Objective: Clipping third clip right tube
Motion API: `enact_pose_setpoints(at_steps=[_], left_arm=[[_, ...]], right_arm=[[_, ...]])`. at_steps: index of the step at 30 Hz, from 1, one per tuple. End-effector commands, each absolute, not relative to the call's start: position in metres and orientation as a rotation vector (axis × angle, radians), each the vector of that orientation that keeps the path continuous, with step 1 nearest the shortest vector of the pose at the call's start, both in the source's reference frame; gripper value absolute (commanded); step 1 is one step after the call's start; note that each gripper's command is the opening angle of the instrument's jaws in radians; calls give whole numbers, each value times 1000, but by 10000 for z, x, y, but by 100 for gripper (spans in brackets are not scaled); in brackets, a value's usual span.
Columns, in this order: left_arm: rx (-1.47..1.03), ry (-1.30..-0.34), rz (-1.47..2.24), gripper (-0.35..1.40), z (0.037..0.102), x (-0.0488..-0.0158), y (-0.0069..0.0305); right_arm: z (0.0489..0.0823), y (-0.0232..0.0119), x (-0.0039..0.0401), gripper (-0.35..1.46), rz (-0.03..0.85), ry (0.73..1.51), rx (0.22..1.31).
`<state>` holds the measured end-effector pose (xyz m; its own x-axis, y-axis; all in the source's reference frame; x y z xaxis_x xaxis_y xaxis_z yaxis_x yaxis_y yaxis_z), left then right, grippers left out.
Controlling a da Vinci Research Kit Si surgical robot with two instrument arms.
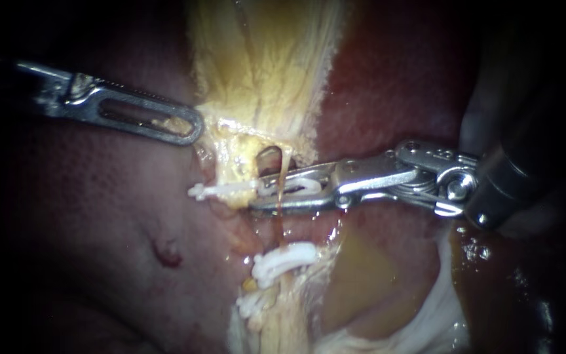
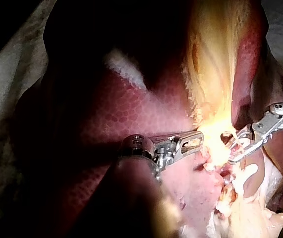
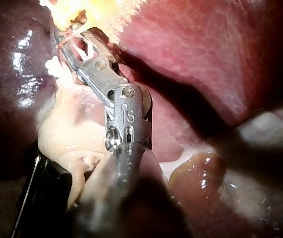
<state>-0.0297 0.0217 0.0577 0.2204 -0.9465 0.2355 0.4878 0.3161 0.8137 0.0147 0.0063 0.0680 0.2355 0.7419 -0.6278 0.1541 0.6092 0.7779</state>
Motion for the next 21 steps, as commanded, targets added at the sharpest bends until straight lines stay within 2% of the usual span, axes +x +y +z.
enact_pose_setpoints(at_steps=[1,21], left_arm=[[675,-831,-1103,-35,576,-297,217],[675,-831,-1102,-35,576,-297,217]], right_arm=[[680,63,147,-1,481,1299,866],[682,64,147,29,482,1299,865]])
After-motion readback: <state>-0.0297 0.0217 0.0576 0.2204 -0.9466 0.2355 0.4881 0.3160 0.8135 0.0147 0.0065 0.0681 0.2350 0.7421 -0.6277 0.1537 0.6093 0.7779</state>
